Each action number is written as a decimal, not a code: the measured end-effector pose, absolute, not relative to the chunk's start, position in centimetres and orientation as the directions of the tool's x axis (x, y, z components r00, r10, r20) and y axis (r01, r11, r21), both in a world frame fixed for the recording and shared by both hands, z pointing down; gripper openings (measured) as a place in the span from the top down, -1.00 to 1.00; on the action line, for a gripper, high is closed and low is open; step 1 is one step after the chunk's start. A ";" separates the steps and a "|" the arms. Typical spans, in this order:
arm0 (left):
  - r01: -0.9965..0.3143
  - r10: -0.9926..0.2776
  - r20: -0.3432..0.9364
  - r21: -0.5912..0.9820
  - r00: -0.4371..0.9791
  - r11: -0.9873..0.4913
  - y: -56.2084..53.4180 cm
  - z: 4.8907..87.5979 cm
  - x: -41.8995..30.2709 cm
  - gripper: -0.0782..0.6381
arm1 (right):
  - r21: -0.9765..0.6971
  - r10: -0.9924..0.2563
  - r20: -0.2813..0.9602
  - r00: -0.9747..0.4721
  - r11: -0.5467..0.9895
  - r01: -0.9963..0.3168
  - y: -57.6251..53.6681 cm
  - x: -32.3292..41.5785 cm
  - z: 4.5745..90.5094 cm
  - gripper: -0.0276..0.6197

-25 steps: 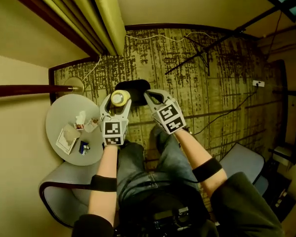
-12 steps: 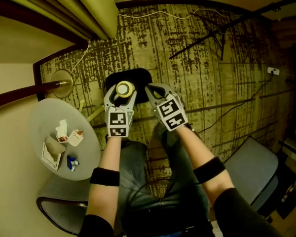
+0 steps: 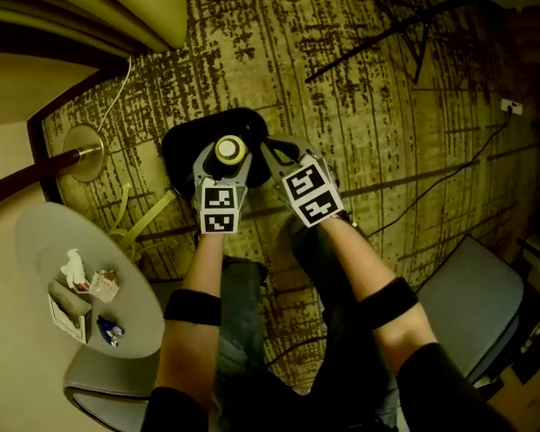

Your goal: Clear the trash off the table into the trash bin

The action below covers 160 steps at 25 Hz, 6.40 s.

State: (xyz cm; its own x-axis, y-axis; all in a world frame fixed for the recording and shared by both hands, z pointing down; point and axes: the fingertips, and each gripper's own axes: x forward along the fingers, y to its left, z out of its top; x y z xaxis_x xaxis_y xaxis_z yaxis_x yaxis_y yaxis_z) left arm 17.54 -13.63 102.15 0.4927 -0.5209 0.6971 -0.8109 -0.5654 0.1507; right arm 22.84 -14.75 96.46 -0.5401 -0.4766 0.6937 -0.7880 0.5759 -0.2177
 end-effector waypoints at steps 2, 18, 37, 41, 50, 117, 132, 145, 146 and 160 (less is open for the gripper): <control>-0.806 -0.508 0.704 0.158 0.497 -0.570 -13.5 103.8 18.0 -0.08 | -0.223 -0.479 0.695 -0.536 0.566 -0.794 -14.8 23.4 97.4 0.91; -0.798 -0.442 0.739 0.212 0.509 -0.564 -12.2 105.0 19.0 -0.37 | -0.245 -0.477 0.714 -0.512 0.514 -0.822 -14.2 25.3 97.2 0.91; -0.919 -0.717 0.589 0.125 0.373 -0.375 -11.3 62.3 12.7 0.78 | -0.194 -0.548 0.615 -0.567 0.592 -0.782 -14.3 22.6 62.8 0.91; -0.964 -0.788 0.557 0.103 0.260 -0.246 -9.2 55.9 6.2 0.78 | -0.184 -0.502 0.585 -0.637 0.683 -0.707 -13.8 17.4 57.6 0.91; -0.992 -0.837 0.542 0.045 -0.074 0.117 1.5 48.2 -10.4 0.77 | -0.152 -0.235 0.531 -0.814 0.919 -0.364 -6.7 -0.8 50.1 0.91; -0.996 -0.254 0.965 0.047 0.065 -0.077 16.3 81.7 -22.5 -0.18 | -0.260 0.055 0.677 -0.734 0.951 -0.169 10.3 -14.6 65.6 0.91; -0.999 -0.281 0.959 -0.031 -0.026 -0.016 15.2 81.7 -22.7 0.23 | -0.257 0.012 0.684 -0.729 0.939 -0.227 8.3 -12.0 65.9 0.91; -0.993 -0.500 0.858 -0.086 -0.117 0.085 13.2 67.7 -23.4 0.25 | -0.218 -0.003 0.647 -0.762 0.958 -0.189 6.8 -12.8 59.3 0.91; -0.991 -0.526 0.841 -0.089 -0.128 0.098 13.1 65.9 -23.3 0.25 | -0.211 -0.004 0.641 -0.767 0.961 -0.181 6.7 -12.9 58.3 0.91; -0.966 -0.827 0.509 -0.041 -0.240 0.255 12.9 44.5 -22.7 0.30 | -0.178 -0.033 0.551 -0.834 0.972 -0.156 5.6 -12.5 47.1 0.91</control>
State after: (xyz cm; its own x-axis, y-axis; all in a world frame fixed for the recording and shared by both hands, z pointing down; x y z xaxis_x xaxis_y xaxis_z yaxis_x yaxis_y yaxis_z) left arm -22.69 12.95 44.51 -0.2397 -0.8267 0.5090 -0.9661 0.2549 -0.0409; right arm -12.54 5.56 47.08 -0.8341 -0.0329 0.5506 -0.1561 0.9715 -0.1783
